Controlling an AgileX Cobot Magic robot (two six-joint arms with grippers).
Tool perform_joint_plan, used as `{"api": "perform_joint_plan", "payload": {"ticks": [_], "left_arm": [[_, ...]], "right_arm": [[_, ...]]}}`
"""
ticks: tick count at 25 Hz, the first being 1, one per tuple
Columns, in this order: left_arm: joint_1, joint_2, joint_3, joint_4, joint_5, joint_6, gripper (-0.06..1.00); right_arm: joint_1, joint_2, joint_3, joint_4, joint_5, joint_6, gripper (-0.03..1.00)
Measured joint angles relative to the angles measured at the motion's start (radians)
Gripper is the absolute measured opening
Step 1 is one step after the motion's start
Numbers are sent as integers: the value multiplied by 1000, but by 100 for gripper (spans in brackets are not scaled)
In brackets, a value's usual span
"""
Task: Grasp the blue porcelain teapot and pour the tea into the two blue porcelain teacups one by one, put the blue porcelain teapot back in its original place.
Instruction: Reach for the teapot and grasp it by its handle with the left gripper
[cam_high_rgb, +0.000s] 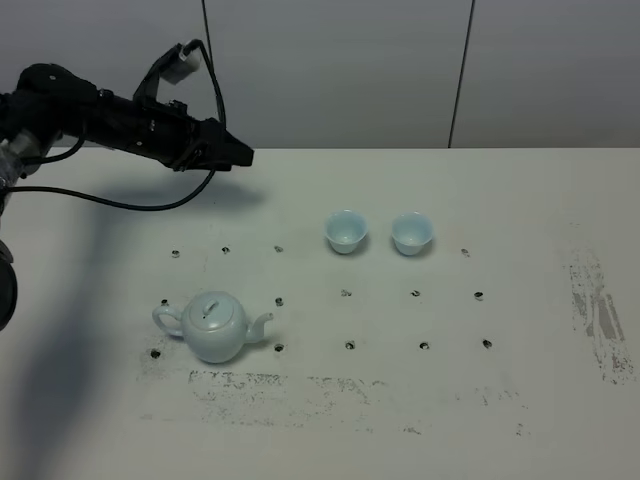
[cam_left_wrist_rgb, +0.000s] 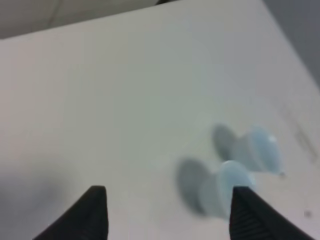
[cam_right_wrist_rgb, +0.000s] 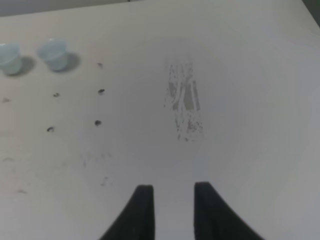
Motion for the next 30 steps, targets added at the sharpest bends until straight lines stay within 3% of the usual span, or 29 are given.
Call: {"api": "perform_joint_plan", "payload": {"ticks": [2,4,8,13,16,18,22,25,28,30], "left_arm": [[-6,-26,0,237,-61,-87,55],[-9,-55,0,398,-95,-178,52],[-9,-114,0,557,-121,-267,49],[-9,-213,40,697,-44,-328,48],[12,-330,218,726,-24,-352,46],[36,-429,416,723,-76,-345,44],[58,-643,817,750,-301,-327,38],[48,-827,1041,749,-475,-305,34],[7,-962,1175,749,-587,-238,34],[-35,-1013,1200,749,-573,-159,33]], "right_arm": [[0,0,0,9,0,0,21],[0,0,0,11,0,0,21],[0,0,0,12,0,0,21],[0,0,0,12,0,1,21],[0,0,0,12,0,-1,21],[0,0,0,12,0,-1,21],[4,0,0,12,0,-1,21],[8,0,0,12,0,-2,21],[8,0,0,12,0,-2,21],[8,0,0,12,0,-2,21]]}}
